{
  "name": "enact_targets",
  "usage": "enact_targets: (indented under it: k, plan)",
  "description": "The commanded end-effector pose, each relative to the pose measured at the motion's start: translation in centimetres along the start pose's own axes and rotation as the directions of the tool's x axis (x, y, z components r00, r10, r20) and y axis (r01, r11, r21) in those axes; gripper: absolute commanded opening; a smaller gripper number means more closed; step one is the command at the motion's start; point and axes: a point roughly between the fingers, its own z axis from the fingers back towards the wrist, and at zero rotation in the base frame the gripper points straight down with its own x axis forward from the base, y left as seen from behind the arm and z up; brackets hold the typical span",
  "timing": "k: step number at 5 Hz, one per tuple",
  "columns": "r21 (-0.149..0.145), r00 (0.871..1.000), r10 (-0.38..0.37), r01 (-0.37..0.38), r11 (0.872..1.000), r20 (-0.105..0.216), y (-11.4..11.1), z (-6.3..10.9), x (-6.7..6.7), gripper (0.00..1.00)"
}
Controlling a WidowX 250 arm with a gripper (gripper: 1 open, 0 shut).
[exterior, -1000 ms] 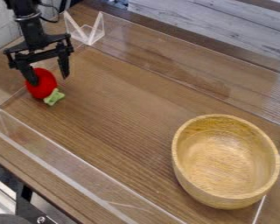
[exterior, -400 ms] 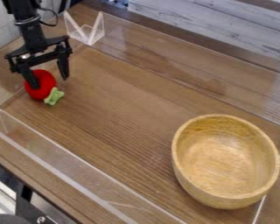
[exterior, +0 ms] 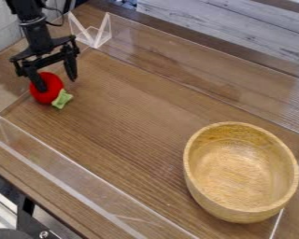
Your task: Move the red object to the right side of the table
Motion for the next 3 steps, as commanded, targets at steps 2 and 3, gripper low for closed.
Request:
enact_targets:
  k: [2, 3]
  plan:
    - [-0.024, 0.994, -0.018, 0.021, 0.999, 0.107, -0.9, 1.9, 1.0, 1.0]
    - [-0.014, 0.991, -0.04, 0.042, 0.999, 0.124, -0.7, 2.6, 0.8, 1.0]
